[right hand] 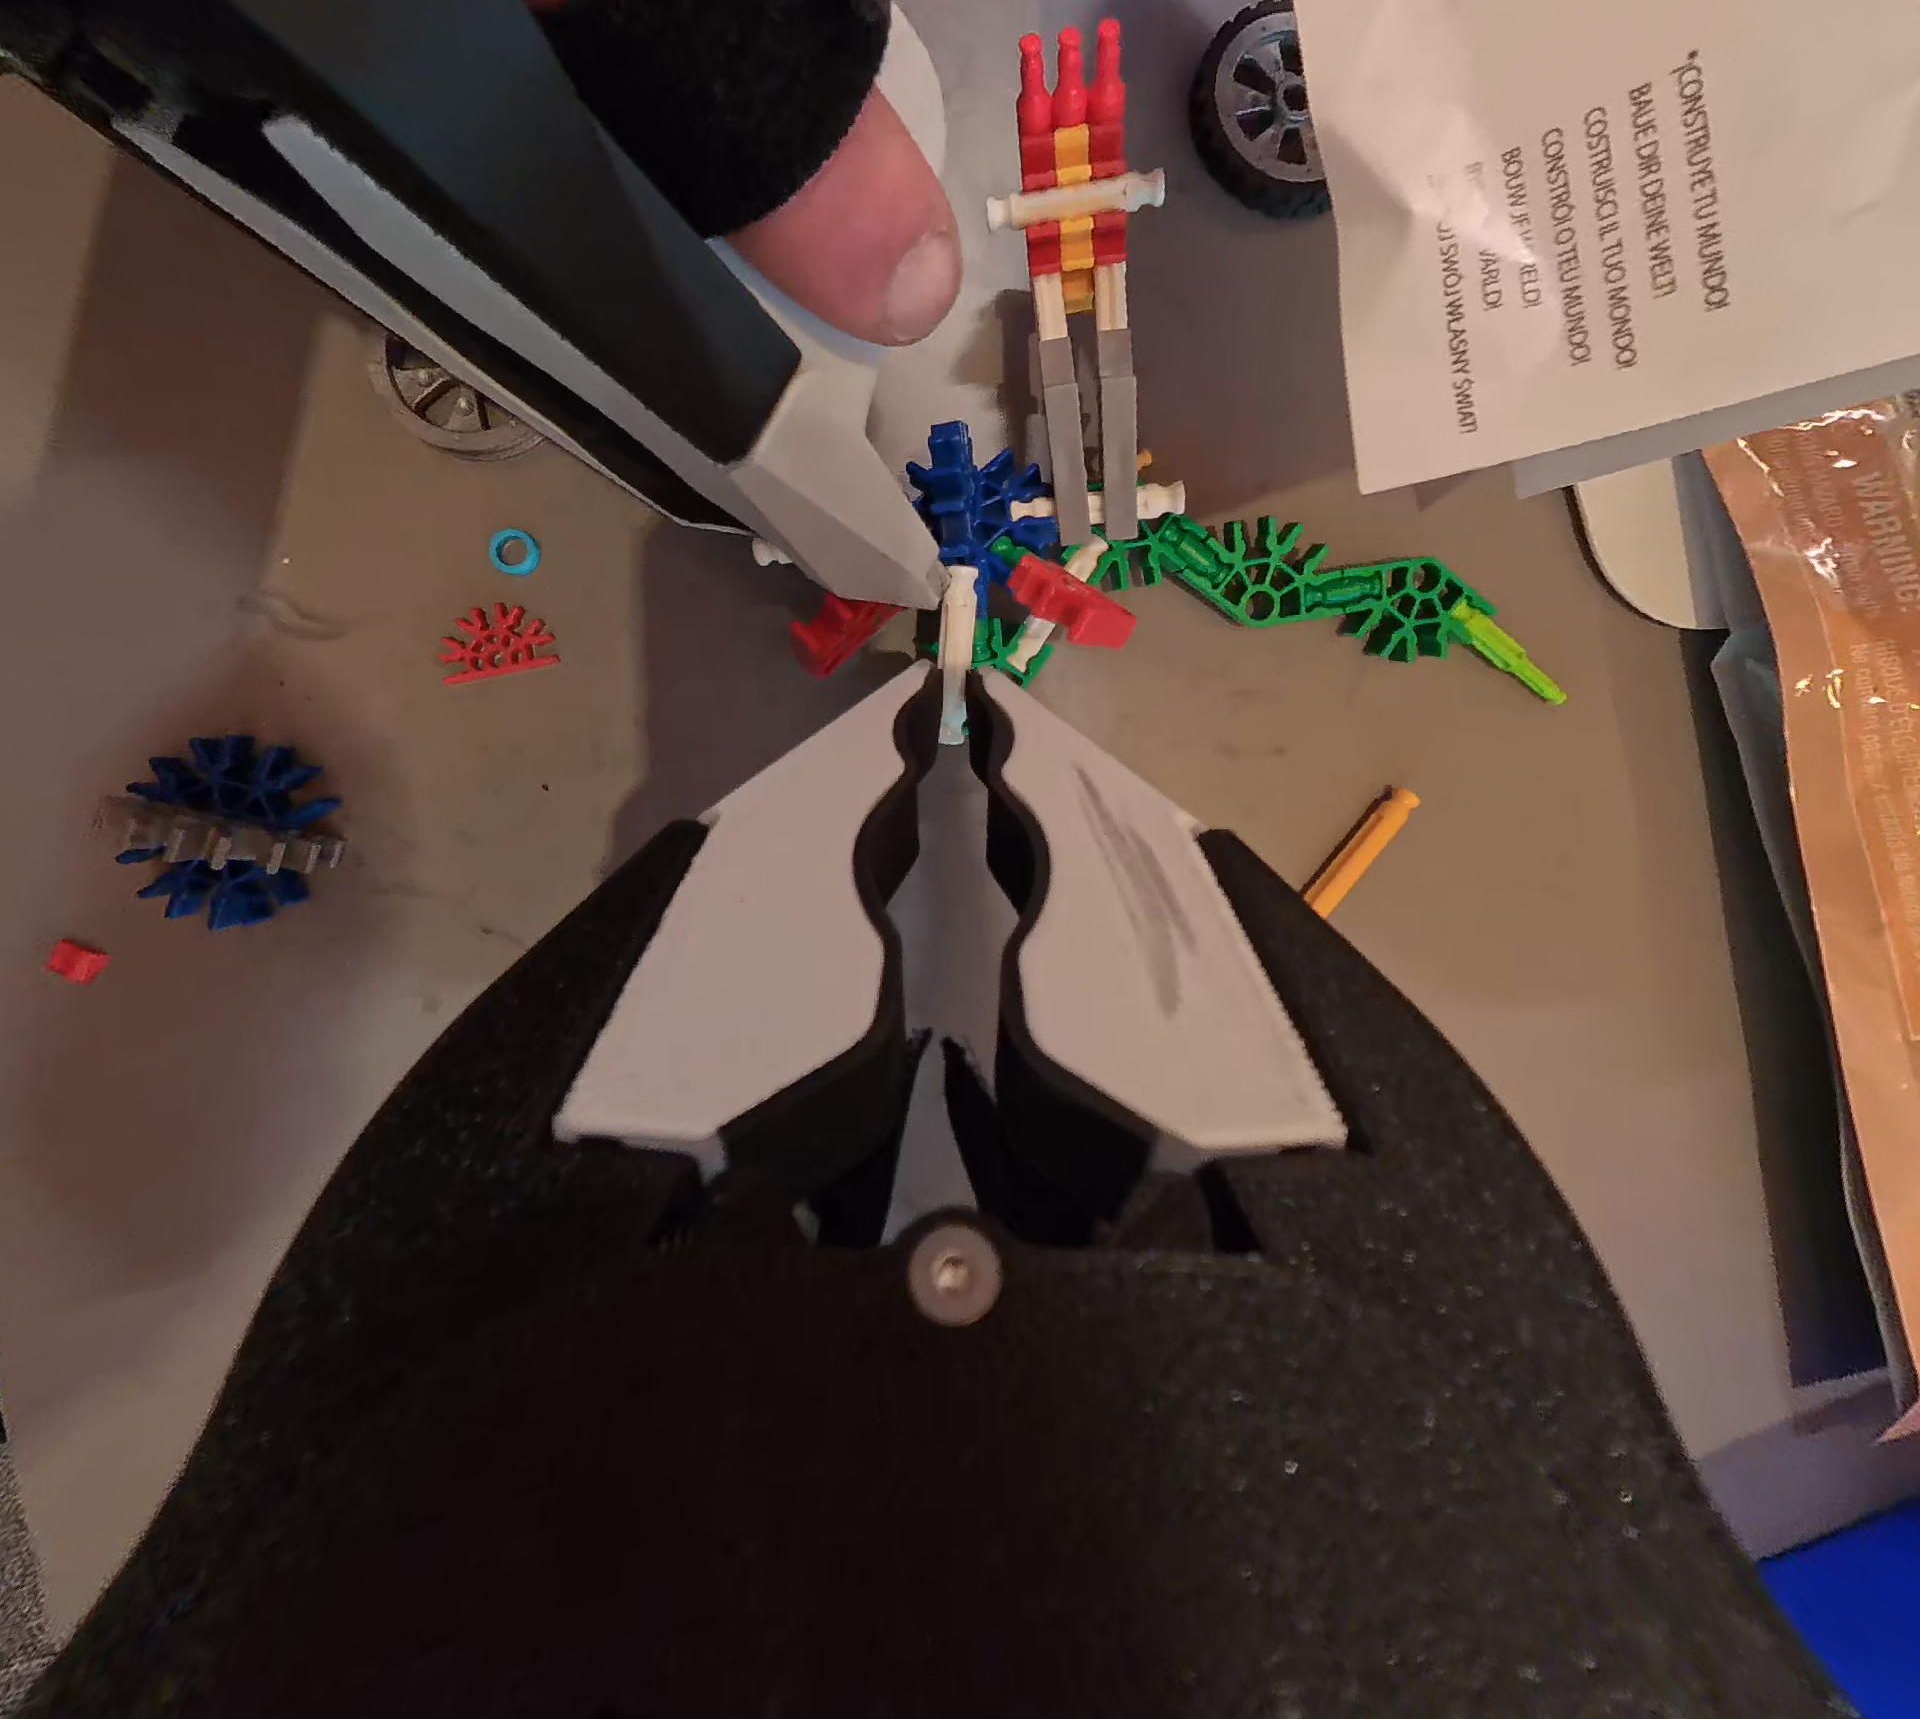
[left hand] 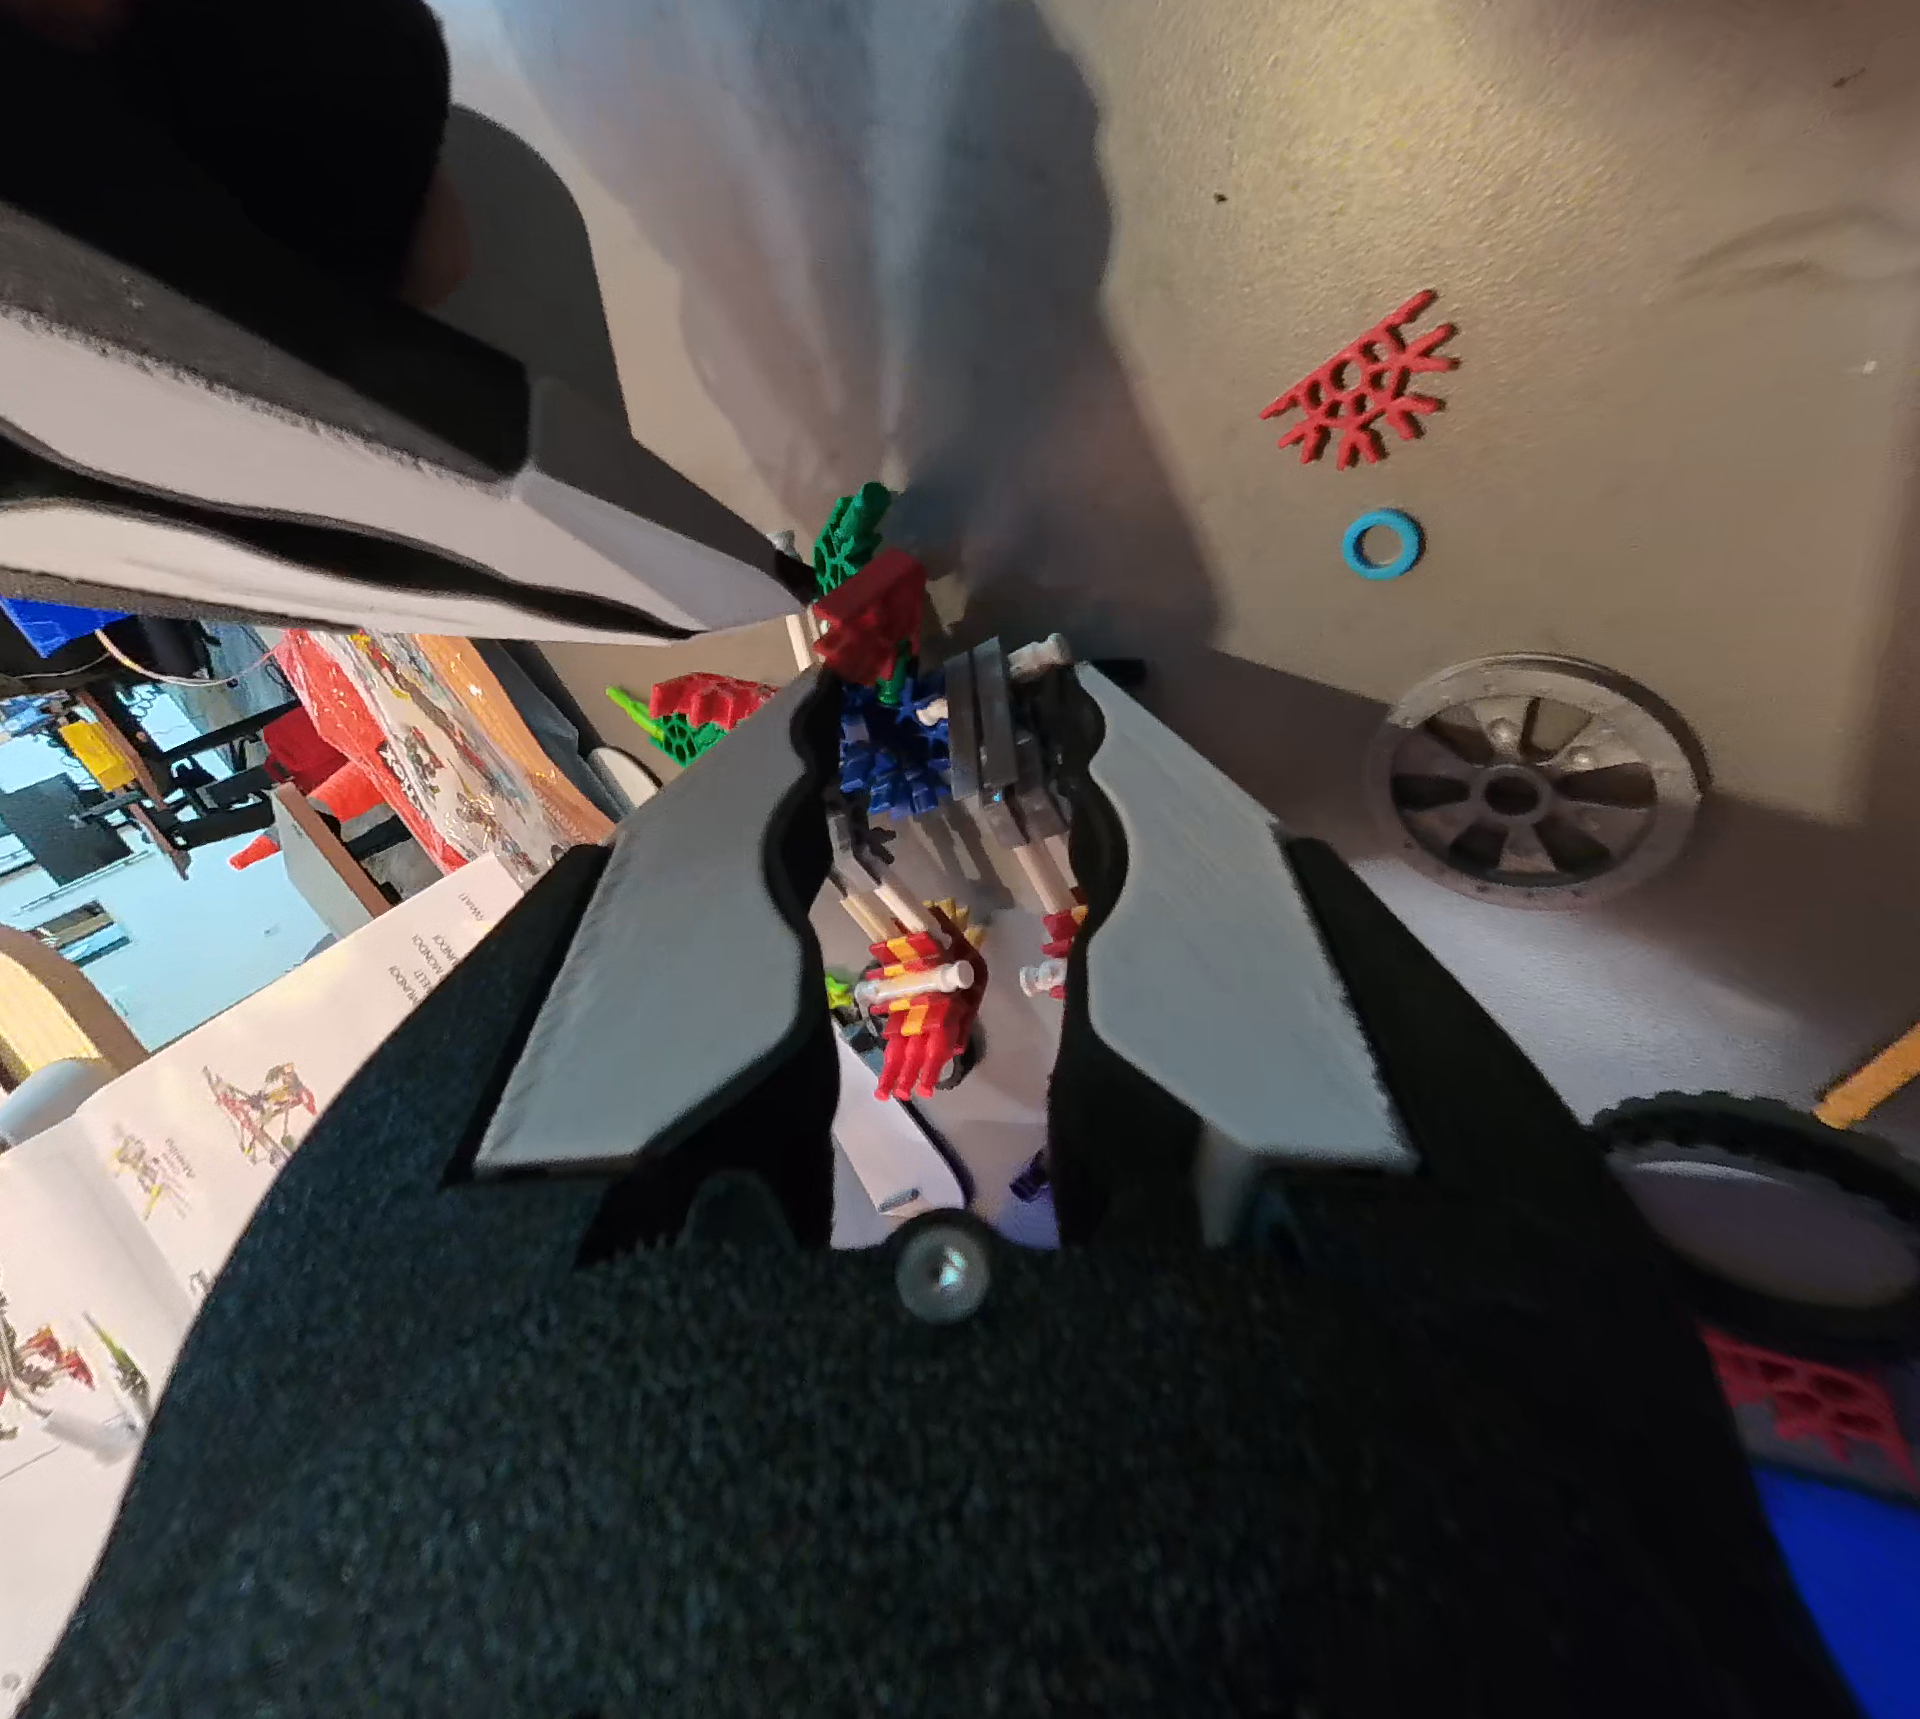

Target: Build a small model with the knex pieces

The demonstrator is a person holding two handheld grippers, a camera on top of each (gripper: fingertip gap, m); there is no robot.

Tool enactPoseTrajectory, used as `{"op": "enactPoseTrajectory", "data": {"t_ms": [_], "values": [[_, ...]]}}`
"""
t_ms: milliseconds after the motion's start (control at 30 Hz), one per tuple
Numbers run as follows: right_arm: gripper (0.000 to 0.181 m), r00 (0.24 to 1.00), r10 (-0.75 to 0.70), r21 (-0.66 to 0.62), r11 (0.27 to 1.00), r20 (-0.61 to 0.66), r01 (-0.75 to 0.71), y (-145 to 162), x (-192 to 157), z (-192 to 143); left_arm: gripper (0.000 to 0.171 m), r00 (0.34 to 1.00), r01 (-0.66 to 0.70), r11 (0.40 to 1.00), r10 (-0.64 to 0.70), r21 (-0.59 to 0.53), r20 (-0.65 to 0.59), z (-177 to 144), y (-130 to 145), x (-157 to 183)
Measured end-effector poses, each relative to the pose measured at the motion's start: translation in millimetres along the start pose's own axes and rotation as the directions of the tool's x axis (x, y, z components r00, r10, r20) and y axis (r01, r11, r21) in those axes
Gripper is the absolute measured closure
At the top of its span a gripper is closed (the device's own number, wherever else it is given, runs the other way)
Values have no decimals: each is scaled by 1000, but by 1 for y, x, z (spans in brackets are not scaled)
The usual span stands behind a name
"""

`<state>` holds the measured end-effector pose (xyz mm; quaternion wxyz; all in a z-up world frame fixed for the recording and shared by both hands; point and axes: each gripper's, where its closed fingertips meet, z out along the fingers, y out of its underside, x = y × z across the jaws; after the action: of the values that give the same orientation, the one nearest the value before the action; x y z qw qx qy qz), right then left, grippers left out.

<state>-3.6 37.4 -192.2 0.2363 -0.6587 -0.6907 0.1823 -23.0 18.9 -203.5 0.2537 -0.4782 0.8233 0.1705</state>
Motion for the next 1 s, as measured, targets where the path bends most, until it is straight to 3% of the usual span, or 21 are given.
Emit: {"op": "enactPoseTrajectory", "data": {"t_ms": [300,567,700,833,1000], "values": [[177,999,-41,19,999,-15,41,-1,-1,5,130,1000,6,1000,-6,-4,-1,0,0,2],[177,982,-158,138,976,-101,171,-8,-1,5,131,1000,18,1000,-19,4,3,-2,3,4],[177,948,-258,187,938,-185,291,-16,-5,3,131,1000,19,1000,-19,5,4,-3,4,6],[181,883,-378,158,889,-279,431,-17,-6,8,132,1000,17,1000,-17,9,6,-4,5,8],[181,842,-427,164,852,-330,497,-22,-7,11,132,1000,14,1000,-14,13,14,-6,9,11]]}}
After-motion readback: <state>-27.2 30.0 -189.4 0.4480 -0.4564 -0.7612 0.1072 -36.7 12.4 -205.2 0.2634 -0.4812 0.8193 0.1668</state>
